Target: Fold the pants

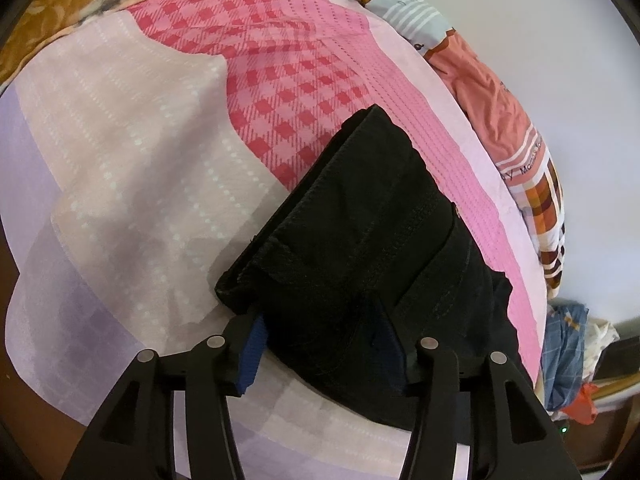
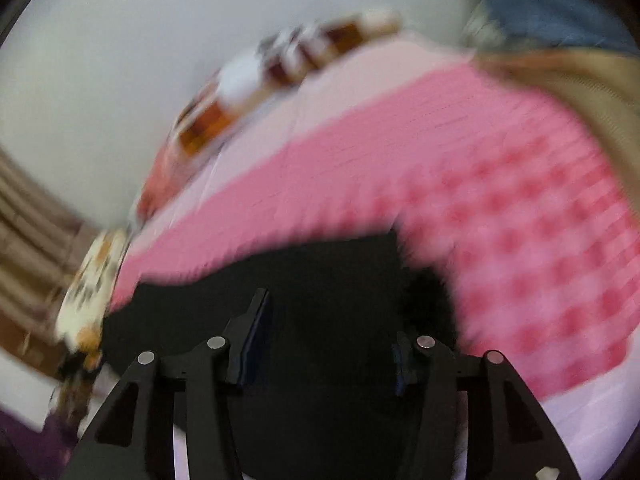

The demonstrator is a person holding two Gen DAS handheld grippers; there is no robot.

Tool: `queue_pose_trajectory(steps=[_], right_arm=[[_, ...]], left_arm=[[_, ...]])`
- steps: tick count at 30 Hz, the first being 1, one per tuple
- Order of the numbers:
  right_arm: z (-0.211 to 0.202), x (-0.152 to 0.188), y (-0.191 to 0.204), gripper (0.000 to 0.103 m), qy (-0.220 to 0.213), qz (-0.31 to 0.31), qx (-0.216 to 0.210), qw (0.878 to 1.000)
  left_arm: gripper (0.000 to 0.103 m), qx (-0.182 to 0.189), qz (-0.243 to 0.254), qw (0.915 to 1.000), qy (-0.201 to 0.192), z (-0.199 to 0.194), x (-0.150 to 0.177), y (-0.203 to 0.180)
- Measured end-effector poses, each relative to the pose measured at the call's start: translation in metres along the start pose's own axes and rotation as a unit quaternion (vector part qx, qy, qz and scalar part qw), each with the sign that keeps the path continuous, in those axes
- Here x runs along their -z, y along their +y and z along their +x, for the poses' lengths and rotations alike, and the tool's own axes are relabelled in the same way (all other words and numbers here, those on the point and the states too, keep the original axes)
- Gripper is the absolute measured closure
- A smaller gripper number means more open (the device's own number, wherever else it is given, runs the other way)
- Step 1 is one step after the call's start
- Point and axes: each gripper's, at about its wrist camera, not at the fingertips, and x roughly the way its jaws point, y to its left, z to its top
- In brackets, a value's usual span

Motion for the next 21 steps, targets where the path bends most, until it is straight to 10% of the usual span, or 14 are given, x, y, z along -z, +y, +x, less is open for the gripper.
queue_pose_trajectory(steps=[7, 21], right_arm=[[-0.033, 0.013, -0.011, 0.055, -0.035, 0.023, -0.106, 0.993], [-0.028, 0.041, -0.038, 0.048, -0.012, 0.038, 0.029, 0.999]], left_arm=[[0.051, 0.002, -0.009, 1.0000, 0.001, 0.000, 0.000, -0.001], [0.045, -0.010, 0.002, 0.9999, 0.000, 0.001, 0.000, -0.006]])
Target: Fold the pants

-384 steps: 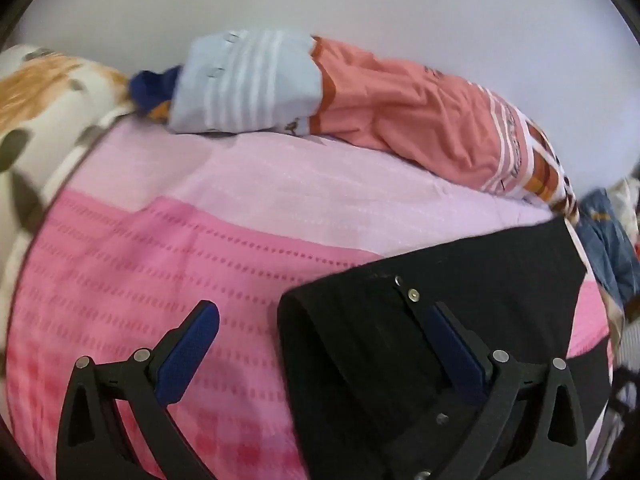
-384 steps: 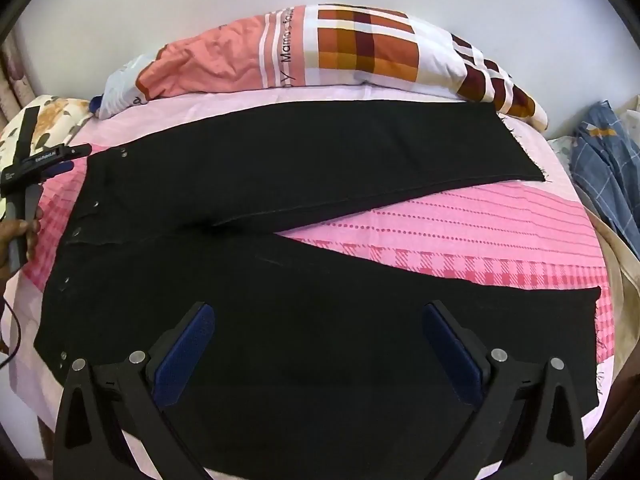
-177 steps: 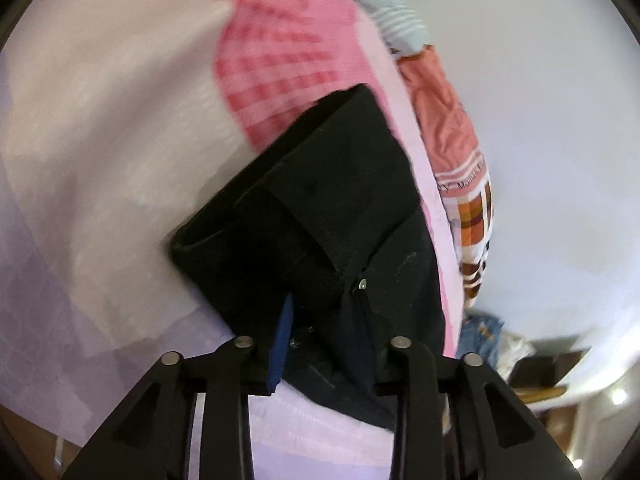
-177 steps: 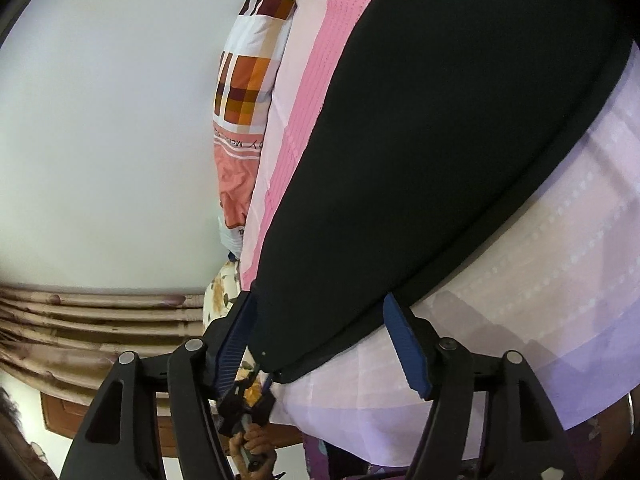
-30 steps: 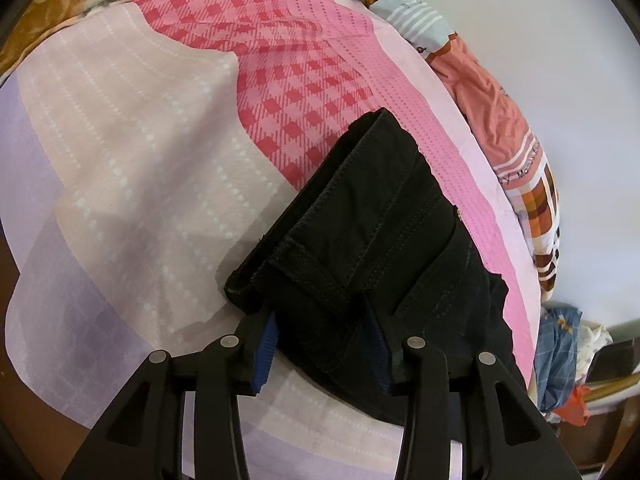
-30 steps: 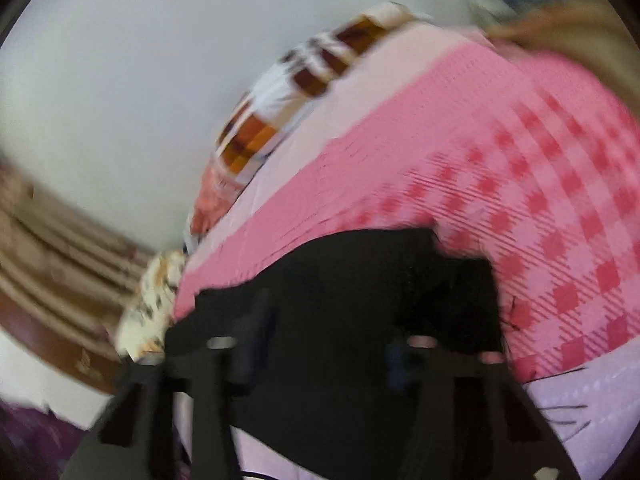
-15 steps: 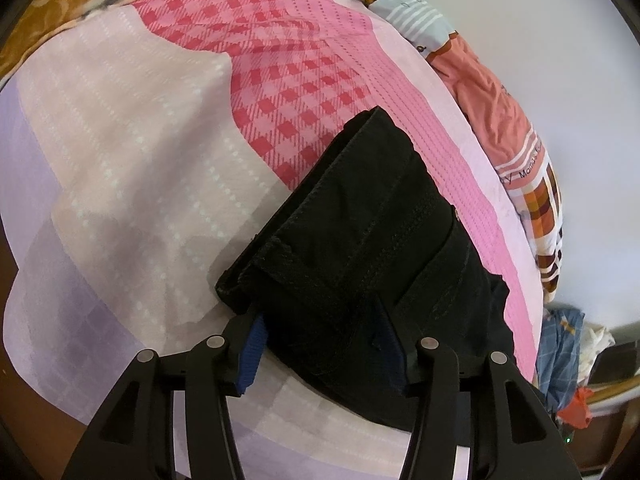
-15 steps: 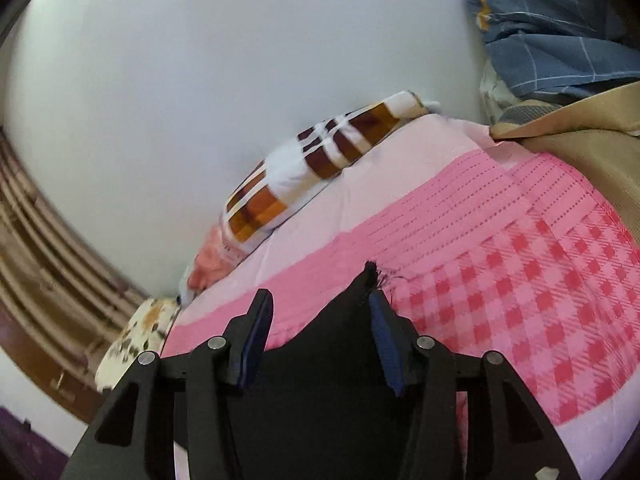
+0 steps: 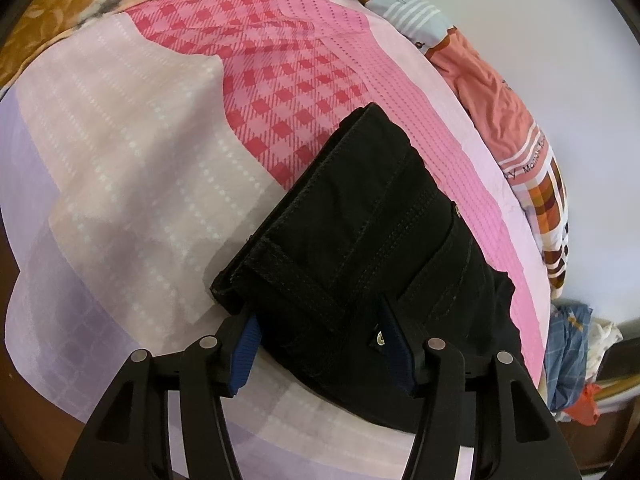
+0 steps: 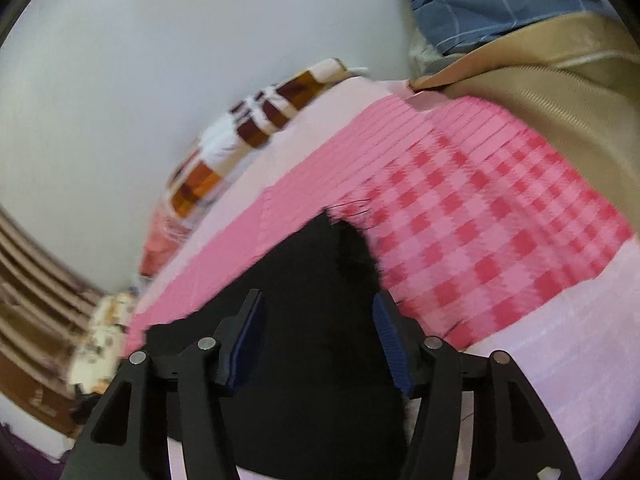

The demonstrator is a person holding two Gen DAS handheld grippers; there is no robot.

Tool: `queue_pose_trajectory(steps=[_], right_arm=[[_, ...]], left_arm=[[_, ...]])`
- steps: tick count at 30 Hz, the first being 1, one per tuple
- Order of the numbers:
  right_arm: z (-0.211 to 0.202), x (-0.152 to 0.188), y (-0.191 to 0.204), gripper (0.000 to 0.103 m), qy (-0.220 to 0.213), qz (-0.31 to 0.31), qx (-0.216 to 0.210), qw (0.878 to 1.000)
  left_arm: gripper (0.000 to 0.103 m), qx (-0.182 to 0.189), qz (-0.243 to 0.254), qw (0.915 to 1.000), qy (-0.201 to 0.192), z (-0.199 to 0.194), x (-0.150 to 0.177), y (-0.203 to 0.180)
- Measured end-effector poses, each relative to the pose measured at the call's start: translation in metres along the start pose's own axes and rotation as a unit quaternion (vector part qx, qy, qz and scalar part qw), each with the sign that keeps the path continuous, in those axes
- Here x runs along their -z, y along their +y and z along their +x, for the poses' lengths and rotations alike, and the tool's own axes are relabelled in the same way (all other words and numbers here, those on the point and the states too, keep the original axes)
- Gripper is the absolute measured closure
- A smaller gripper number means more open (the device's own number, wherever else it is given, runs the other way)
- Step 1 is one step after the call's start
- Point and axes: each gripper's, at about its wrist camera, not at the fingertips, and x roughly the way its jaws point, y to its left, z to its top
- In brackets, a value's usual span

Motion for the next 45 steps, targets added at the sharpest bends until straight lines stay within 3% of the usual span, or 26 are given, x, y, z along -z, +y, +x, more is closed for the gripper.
queue_pose_trajectory(steps=[6, 13, 21, 25, 30, 34, 36, 37, 38, 45], right_arm=[[-0.050, 0.030, -0.040, 0.048, -0.035, 0.123, -0.102, 0.986], [-0.071, 0.087, -0.049, 0.048, -0.030, 0.183, -0.125, 0.975], [-0.060, 0.095, -0.058, 0.048, -0.050, 0.234, -0.171, 0.956], [-0.048, 0.091, -0.058, 0.048, -0.029, 0.237, -0.139, 0.961], [-0.041, 0.091, -0.053, 0.048, -0.023, 0.241, -0.146, 0.959], [-0.030, 0.090, -0.040, 0.048, -0.016, 0.224, -0.138, 0.965], [-0.024, 0.089, -0.036, 0.061, -0.013, 0.221, -0.112, 0.969], [-0.022, 0.090, -0.037, 0.082, -0.009, 0.225, -0.099, 0.969], [-0.019, 0.090, -0.039, 0.096, -0.005, 0.230, -0.085, 0.970], [-0.047, 0.090, -0.010, 0.098, -0.047, 0.186, -0.038, 0.981]], left_arm=[[0.044, 0.006, -0.007, 0.9999, -0.004, 0.000, 0.000, 0.002], [0.040, 0.003, 0.007, 1.0000, -0.006, 0.001, 0.000, -0.001], [0.036, 0.004, 0.008, 0.9999, -0.007, 0.001, 0.001, -0.004], [0.036, 0.009, 0.002, 0.9999, -0.008, 0.002, 0.001, -0.004], [0.035, 0.009, 0.004, 0.9999, -0.008, 0.002, 0.001, -0.004], [0.033, 0.006, 0.009, 0.9999, -0.008, 0.002, -0.001, -0.003], [0.032, 0.006, 0.009, 0.9999, -0.010, 0.002, -0.001, -0.003], [0.032, 0.006, 0.008, 0.9999, -0.010, 0.002, -0.001, -0.003], [0.031, 0.006, 0.008, 0.9999, -0.011, 0.002, -0.001, -0.004], [0.029, 0.009, 0.006, 0.9998, -0.016, 0.002, 0.000, -0.005]])
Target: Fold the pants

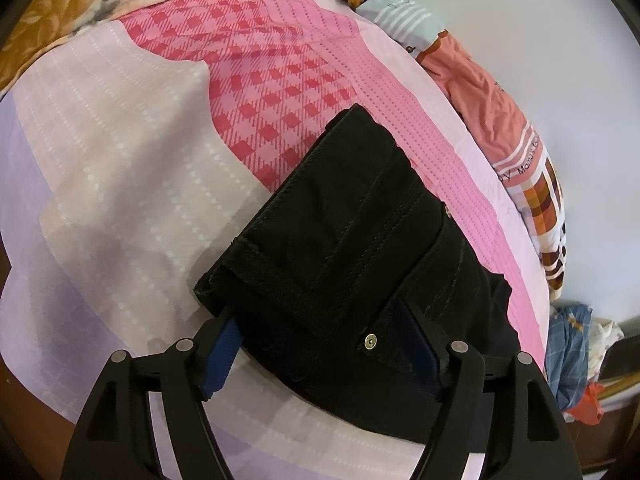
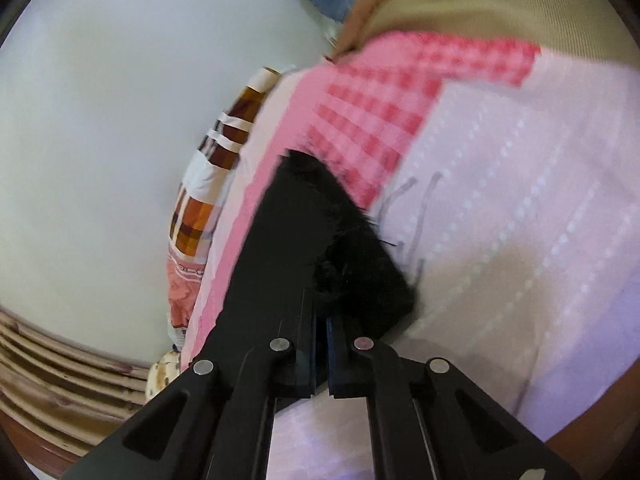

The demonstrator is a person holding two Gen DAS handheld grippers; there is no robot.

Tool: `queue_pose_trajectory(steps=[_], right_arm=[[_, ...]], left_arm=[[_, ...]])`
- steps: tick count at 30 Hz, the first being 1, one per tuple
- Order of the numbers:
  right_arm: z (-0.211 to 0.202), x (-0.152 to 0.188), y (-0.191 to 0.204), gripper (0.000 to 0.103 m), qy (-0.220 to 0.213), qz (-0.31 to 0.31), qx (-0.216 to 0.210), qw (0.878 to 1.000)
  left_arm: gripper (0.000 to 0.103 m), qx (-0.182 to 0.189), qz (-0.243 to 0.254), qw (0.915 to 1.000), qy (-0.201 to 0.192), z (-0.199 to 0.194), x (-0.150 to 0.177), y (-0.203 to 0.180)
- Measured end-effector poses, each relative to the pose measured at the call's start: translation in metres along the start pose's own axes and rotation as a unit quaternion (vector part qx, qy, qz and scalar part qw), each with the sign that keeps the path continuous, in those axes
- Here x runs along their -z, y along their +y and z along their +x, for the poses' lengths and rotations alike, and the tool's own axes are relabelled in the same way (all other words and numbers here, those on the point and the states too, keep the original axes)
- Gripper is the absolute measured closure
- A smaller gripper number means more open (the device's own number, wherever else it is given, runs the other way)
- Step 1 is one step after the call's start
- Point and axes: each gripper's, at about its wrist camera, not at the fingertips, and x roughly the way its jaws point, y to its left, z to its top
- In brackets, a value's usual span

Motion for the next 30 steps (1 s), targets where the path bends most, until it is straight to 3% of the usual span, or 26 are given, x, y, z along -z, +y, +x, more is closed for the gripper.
queue_pose_trajectory(steps=[3, 6, 10, 13, 14, 16, 18, 19, 20, 22, 26, 30], right_arm=[[-0.010, 0.005, 0.008, 0.099, -0.001, -0.024, 0.028, 0.999], [-0.004, 0.013, -0.013, 0.100, 0.018, 0.000, 0.053, 0.998], [-0.002, 0.016, -0.026, 0.101, 0.017, 0.023, 0.038, 0.999], [-0.008, 0.007, -0.020, 0.096, 0.014, 0.017, 0.065, 0.998], [-0.013, 0.000, -0.013, 0.091, 0.004, 0.003, 0.081, 0.997], [-0.018, -0.020, 0.011, 0.090, -0.014, -0.053, 0.104, 0.993], [-0.009, -0.046, 0.039, 0.088, -0.001, -0.100, 0.077, 0.992], [0.001, -0.060, 0.053, 0.075, 0.015, -0.123, 0.059, 0.991], [0.013, -0.073, 0.066, 0.042, 0.030, -0.147, 0.043, 0.988], [0.037, -0.101, 0.084, 0.014, 0.039, -0.180, 0.030, 0.983], [0.090, -0.148, 0.082, 0.014, 0.105, -0.175, 0.016, 0.979], [0.119, -0.152, 0.066, 0.015, 0.164, -0.142, -0.017, 0.976]], left_arm=[[0.029, 0.005, -0.001, 1.0000, -0.002, -0.001, 0.001, 0.001], [0.029, 0.006, 0.001, 1.0000, -0.004, -0.001, 0.001, 0.001], [0.028, 0.006, 0.005, 0.9999, -0.008, -0.001, 0.003, 0.000], [0.028, 0.005, 0.005, 1.0000, -0.006, -0.001, 0.003, 0.000], [0.027, 0.006, 0.005, 0.9999, -0.007, -0.002, 0.004, 0.000], [0.026, 0.005, 0.005, 0.9999, -0.008, -0.002, 0.004, 0.000], [0.025, 0.003, 0.009, 0.9999, -0.008, -0.001, 0.004, -0.001], [0.024, 0.002, 0.011, 0.9999, -0.009, -0.001, 0.005, -0.001], [0.024, 0.001, 0.012, 0.9999, -0.009, 0.000, 0.006, -0.002], [0.023, -0.001, 0.014, 0.9998, -0.011, 0.000, 0.007, -0.004], [0.021, -0.003, 0.008, 0.9998, -0.015, 0.001, 0.008, -0.005], [0.018, -0.008, 0.006, 0.9998, -0.016, 0.003, 0.008, -0.008]])
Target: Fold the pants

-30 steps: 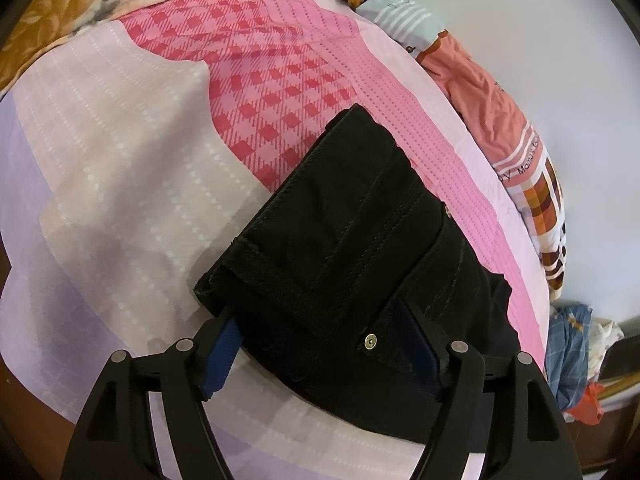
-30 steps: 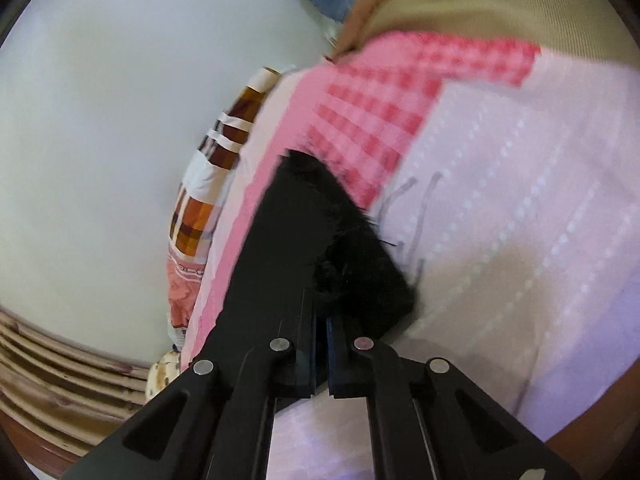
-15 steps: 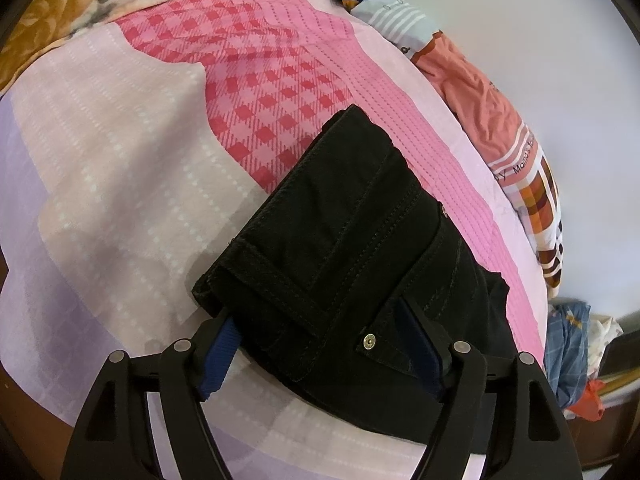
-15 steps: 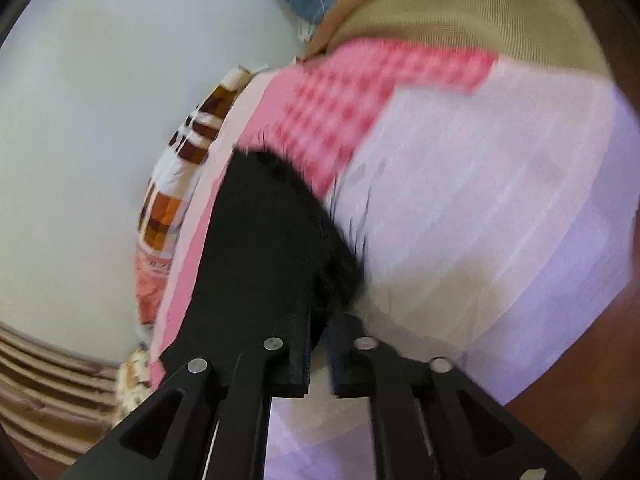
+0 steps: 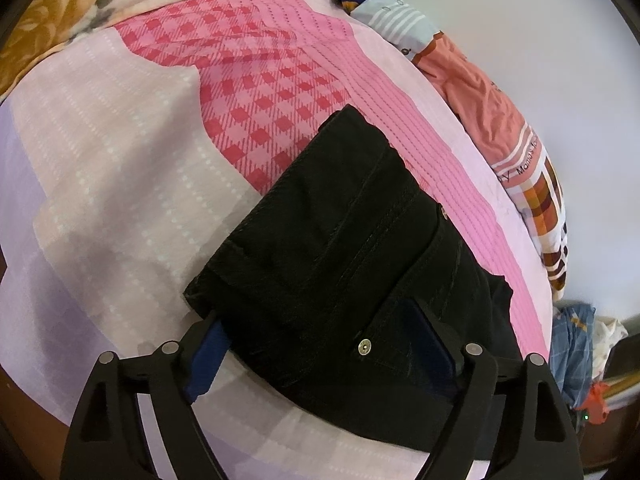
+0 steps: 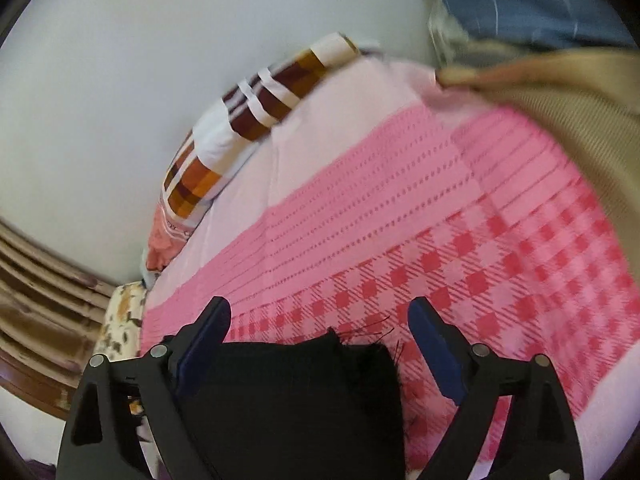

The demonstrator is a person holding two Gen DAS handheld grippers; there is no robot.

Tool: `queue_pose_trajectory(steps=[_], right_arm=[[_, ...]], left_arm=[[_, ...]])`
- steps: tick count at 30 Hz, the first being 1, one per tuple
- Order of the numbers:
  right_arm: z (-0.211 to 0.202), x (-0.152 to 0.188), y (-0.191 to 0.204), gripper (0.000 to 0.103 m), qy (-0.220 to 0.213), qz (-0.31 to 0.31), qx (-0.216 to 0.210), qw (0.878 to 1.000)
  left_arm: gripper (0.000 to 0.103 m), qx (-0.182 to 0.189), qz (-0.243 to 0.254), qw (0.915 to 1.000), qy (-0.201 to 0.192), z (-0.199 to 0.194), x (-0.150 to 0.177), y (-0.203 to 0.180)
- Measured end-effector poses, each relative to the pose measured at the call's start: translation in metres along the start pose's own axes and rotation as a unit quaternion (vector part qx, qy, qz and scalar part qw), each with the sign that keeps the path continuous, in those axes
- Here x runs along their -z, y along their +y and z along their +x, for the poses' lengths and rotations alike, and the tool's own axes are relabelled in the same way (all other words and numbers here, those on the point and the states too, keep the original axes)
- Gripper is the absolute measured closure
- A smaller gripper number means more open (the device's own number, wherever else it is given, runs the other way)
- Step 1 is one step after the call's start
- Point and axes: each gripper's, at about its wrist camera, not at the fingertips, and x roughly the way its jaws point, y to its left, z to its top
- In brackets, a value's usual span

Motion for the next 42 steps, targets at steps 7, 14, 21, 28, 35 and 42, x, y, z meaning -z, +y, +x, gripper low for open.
queue_pose_trajectory(steps=[7, 14, 21, 28, 35, 42], right_arm=[[0.022, 0.025, 0.033, 0.092, 0.024, -0.114, 0.079, 0.990], [-0.033, 0.097, 0.108, 0.095, -0.078, -0.257, 0.100, 0.958], [-0.035, 0.138, 0.131, 0.095, -0.101, -0.296, 0.130, 0.941], [-0.035, 0.156, 0.129, 0.094, -0.109, -0.297, 0.159, 0.935], [-0.053, 0.121, 0.112, 0.095, -0.149, -0.243, 0.152, 0.946], [-0.028, 0.109, 0.104, 0.089, -0.101, -0.206, 0.132, 0.964]], left_arm=[[0.015, -0.022, 0.014, 0.9996, 0.005, 0.004, -0.001, -0.008], [0.015, -0.026, 0.006, 0.9996, 0.006, 0.003, -0.001, -0.008], [0.010, -0.056, 0.036, 0.9977, 0.012, 0.010, 0.000, -0.021], [0.009, -0.042, 0.019, 0.9989, 0.008, 0.008, -0.001, -0.015], [0.009, -0.042, 0.024, 0.9988, 0.009, 0.008, 0.000, -0.017], [0.007, -0.036, 0.021, 0.9991, 0.004, 0.008, 0.001, -0.017]])
